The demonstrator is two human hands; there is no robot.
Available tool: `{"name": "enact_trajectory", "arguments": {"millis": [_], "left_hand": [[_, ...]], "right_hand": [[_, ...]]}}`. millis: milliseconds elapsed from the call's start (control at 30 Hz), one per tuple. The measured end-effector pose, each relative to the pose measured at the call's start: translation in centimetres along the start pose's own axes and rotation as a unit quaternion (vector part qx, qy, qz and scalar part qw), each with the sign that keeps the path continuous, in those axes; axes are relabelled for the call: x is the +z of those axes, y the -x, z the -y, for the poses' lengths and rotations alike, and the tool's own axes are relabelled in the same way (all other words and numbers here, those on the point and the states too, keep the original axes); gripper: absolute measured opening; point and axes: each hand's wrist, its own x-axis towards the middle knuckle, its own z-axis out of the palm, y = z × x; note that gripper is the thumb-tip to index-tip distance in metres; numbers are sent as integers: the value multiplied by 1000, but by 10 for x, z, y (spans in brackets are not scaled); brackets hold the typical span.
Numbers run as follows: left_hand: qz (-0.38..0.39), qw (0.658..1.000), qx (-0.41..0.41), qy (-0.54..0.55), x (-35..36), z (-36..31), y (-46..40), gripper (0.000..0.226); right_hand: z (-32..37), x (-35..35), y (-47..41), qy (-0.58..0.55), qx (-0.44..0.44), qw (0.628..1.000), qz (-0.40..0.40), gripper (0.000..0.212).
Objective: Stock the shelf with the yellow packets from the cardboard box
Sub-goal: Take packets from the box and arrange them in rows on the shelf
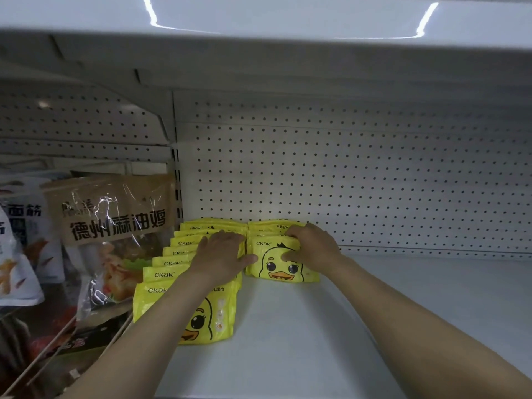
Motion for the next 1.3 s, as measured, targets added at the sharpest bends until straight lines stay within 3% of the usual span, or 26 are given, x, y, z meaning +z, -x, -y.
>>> {"name": "enact_trajectory", "arguments": {"millis": [333,433,567,767,967,1133,1300], "left_hand": [[9,1000,-6,-1,-7,-2,0,67],[15,1000,-16,19,-16,-3,8,68],[-32,995,-18,92,-33,-8,36,63],[-140,982,9,124,-63,-36,117,61],[-206,975,13,79,-65,-55,219,56],[-241,970,-17,12,-60,-57,311,57],[-226,969,-66,-69,-67,-45,387,63]], "right_hand": [[16,2,3,129,3,991,-32,65],[17,-10,11,112,6,994,-10,67],[17,-42,28,55,-17,998,14,60],[36,-88,91,-14,-119,993,-21,49],[61,-110,185,-30,-213,976,-43,47],[89,-102,252,-33,-269,962,-37,52],[140,-84,294,-19,-309,950,-32,54]]}}
